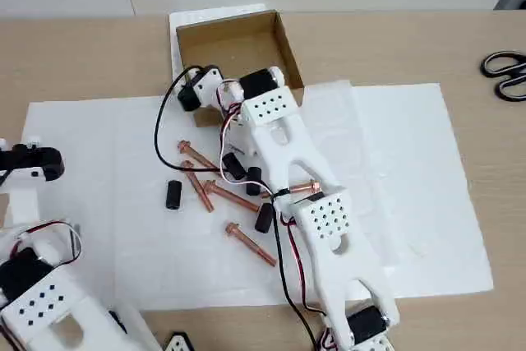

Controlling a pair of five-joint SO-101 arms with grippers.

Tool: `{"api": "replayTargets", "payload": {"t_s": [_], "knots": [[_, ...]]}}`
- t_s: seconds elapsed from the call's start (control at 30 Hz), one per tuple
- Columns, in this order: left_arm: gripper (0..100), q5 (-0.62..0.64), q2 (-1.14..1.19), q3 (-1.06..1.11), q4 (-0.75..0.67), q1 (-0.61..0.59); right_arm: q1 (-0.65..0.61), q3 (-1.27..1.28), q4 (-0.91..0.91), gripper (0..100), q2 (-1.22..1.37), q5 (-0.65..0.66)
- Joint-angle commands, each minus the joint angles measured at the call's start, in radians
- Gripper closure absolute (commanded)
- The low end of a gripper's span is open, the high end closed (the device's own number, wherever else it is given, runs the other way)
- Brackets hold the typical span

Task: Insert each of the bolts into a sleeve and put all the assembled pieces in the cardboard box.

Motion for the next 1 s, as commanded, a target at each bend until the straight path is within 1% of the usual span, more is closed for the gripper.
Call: {"api": "replayTargets", "payload": {"t_s": [0.0, 0.07, 0.13, 0.2, 0.23, 0.3, 0.37, 0.43, 0.5, 0.57, 0.6, 0.63, 0.7, 0.73, 0.8, 0.83, 0.9, 0.97], "knots": [[83, -0.002, -0.005, -0.002, -0.018, 0.0, 0.001, -0.008, 0.025, 99.2, -0.007, 0.006], [83, 0.005, -0.005, -0.002, -0.02, 0.0, 0.007, -0.021, 0.047, 99.6, -0.007, 0.006], [83, 0.057, -0.005, -0.002, -0.029, 0.003, 0.016, -0.051, 0.062, 99.6, -0.007, -0.005], [83, 0.172, -0.005, -0.007, -0.032, 0.043, 0.025, -0.089, 0.065, 99.6, -0.008, -0.006], [83, 0.278, -0.005, -0.008, -0.034, 0.081, 0.028, -0.106, 0.067, 99.6, -0.01, -0.006], [83, 0.519, -0.005, -0.015, -0.034, 0.183, 0.036, -0.112, 0.074, 99.6, -0.03, -0.006], [83, 0.709, 0.0, -0.064, -0.028, 0.304, 0.044, -0.112, 0.077, 99.6, -0.064, -0.014], [83, 0.812, 0.002, -0.119, -0.075, 0.423, 0.061, -0.112, 0.079, 99.6, -0.099, -0.031], [83, 0.907, 0.003, -0.14, -0.17, 0.565, 0.07, -0.112, 0.079, 99.6, -0.12, -0.034], [83, 1.039, 0.003, -0.097, -0.287, 0.707, 0.073, -0.11, 0.079, 99.6, -0.127, -0.034], [83, 1.083, 0.003, -0.077, -0.341, 0.749, 0.074, -0.11, 0.079, 99.6, -0.127, -0.038], [83, 1.109, 0.005, -0.05, -0.405, 0.77, 0.076, -0.11, 0.076, 99.6, -0.127, -0.055], [83, 1.071, 0.006, 0.031, -0.508, 0.789, 0.076, -0.11, 0.074, 99.6, -0.127, -0.068], [84, 1.053, 0.011, 0.076, -0.585, 0.793, 0.076, -0.11, 0.074, 99.6, -0.127, -0.069], [86, 1.076, 0.04, 0.179, -0.77, 0.819, 0.077, -0.11, 0.074, 99.6, -0.127, -0.074], [87, 1.082, 0.06, 0.223, -0.832, 0.856, 0.079, -0.11, 0.074, 99.6, -0.127, -0.083], [88, 1.06, 0.091, 0.277, -0.881, 0.914, 0.09, -0.11, 0.074, 99.6, -0.128, -0.089], [88, 1.008, 0.112, 0.289, -0.87, 0.951, 0.111, -0.112, 0.074, 99.6, -0.13, -0.091]]}}
